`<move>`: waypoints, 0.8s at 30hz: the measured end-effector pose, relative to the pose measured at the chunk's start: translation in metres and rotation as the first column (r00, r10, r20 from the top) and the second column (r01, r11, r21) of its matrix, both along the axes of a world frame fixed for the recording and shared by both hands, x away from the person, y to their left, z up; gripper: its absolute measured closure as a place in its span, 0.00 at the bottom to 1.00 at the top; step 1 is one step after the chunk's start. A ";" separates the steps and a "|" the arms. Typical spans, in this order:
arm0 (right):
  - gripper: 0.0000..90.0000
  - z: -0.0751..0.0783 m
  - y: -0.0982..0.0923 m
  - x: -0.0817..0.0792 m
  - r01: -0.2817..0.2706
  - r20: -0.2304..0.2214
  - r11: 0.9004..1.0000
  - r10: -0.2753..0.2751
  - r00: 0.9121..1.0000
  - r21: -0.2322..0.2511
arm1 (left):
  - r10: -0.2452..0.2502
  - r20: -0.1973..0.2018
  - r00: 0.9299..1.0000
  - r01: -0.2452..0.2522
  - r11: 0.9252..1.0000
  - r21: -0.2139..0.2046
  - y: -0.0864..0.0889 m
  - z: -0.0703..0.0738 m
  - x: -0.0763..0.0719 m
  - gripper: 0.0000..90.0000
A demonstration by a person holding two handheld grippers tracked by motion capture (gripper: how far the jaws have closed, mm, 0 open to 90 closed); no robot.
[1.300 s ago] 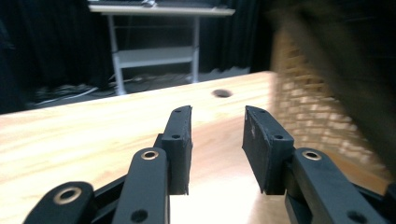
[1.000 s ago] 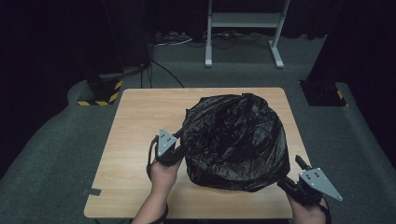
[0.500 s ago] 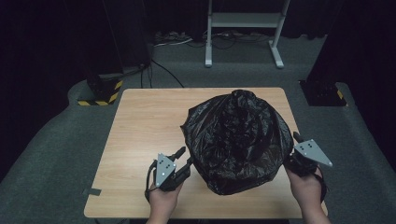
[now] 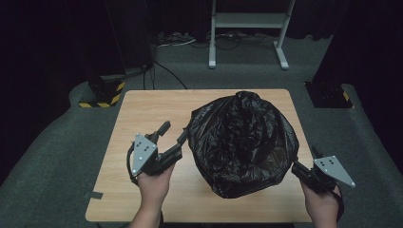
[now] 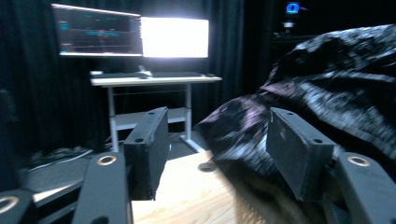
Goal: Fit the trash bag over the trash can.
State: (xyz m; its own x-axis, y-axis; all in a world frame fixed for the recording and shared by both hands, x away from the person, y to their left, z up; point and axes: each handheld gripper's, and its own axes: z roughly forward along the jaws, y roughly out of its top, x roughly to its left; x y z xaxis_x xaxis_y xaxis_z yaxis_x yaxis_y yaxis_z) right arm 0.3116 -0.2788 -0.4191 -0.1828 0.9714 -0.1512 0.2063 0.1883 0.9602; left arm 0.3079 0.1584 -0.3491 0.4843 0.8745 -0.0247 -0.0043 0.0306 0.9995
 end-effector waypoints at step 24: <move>0.39 0.019 -0.012 -0.027 0.007 0.067 1.000 -0.006 0.998 -0.011 | -0.054 -0.086 0.995 0.053 0.998 -0.015 -0.014 0.000 0.014 0.99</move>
State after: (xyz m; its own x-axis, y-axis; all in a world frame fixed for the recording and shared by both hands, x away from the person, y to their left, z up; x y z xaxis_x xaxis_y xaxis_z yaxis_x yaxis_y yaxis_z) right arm 0.2844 -0.2913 -0.4001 -0.1655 0.9708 -0.1739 0.1424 0.1980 0.9698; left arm 0.3224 0.1445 -0.3492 0.5264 0.8466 -0.0791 0.0837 0.0409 0.9957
